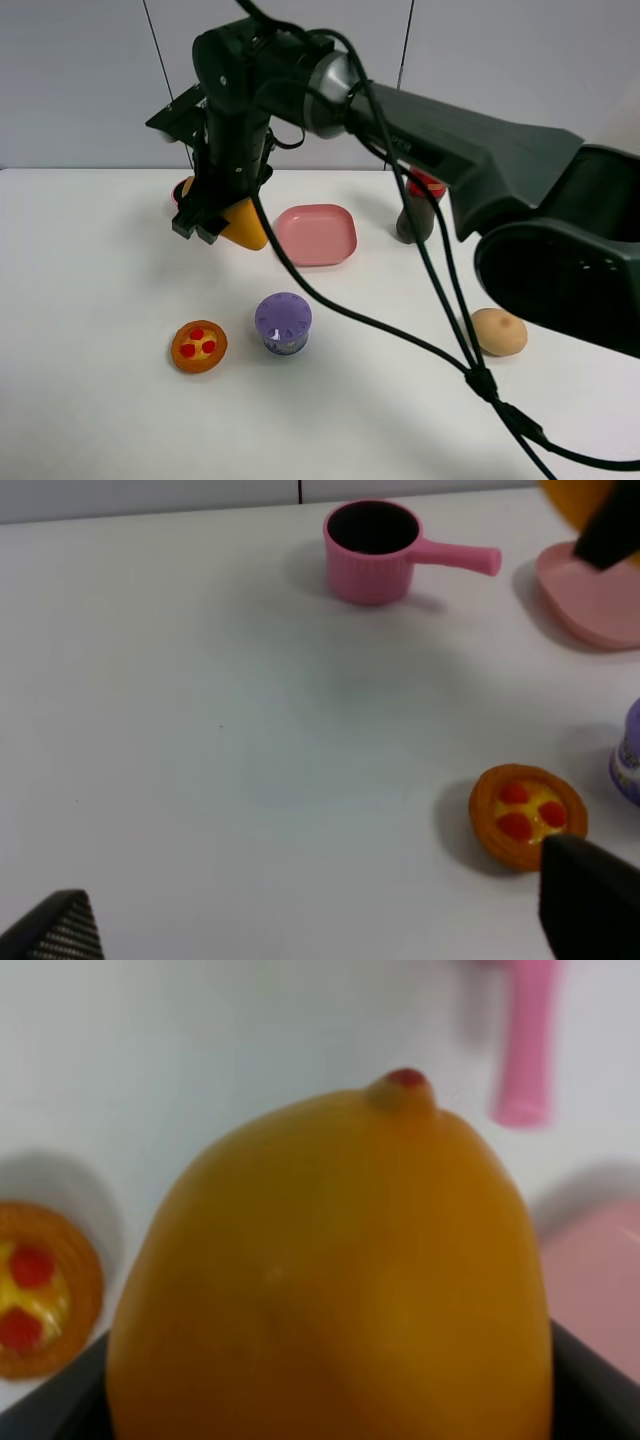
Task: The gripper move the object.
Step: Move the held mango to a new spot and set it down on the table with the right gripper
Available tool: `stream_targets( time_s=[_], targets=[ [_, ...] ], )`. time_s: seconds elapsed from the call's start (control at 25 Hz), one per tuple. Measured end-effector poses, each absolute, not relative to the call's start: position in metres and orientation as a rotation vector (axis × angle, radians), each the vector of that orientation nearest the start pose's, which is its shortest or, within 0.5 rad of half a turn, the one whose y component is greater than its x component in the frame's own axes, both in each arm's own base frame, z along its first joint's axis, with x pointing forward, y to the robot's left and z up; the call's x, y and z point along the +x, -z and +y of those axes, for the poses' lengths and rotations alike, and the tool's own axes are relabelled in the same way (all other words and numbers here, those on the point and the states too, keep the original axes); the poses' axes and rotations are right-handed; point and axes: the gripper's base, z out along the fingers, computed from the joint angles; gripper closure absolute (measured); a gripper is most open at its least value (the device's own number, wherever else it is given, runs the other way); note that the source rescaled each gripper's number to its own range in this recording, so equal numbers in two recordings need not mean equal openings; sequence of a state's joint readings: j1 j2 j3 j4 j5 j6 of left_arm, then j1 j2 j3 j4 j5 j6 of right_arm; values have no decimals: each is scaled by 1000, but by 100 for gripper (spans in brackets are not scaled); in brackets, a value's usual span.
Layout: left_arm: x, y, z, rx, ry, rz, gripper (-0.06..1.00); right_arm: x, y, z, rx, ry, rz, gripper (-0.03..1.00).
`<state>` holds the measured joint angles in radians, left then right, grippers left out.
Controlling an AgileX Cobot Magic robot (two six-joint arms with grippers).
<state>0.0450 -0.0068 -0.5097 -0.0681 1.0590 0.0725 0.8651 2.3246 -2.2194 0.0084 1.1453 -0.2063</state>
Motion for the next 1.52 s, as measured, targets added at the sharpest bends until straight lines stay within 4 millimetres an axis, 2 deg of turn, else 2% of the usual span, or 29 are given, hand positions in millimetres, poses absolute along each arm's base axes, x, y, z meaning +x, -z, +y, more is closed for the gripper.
stream_targets(
  time_s=[0.24, 0.44, 0.6, 0.84, 1.12, 1.52],
  targets=[
    [-7, -280, -6, 32, 7, 2024, -6, 339, -198, 408, -1376, -230, 2301, 94],
    [-7, -280, -6, 32, 7, 2024, -6, 348, -183, 419, -1286, -283, 2236, 94],
    [-7, -280, -6, 32, 7, 2024, -6, 351, -168, 423, -1266, -291, 2232, 94],
    [-7, -280, -6, 32, 7, 2024, -6, 355, -129, 427, -1274, -282, 2262, 94],
    [-7, -280, -6, 32, 7, 2024, -6, 356, -100, 429, -1279, -275, 2281, 96],
    [-7, -280, -6, 32, 7, 2024, -6, 358, -97, 432, -1258, -299, 2261, 96]
  ],
)
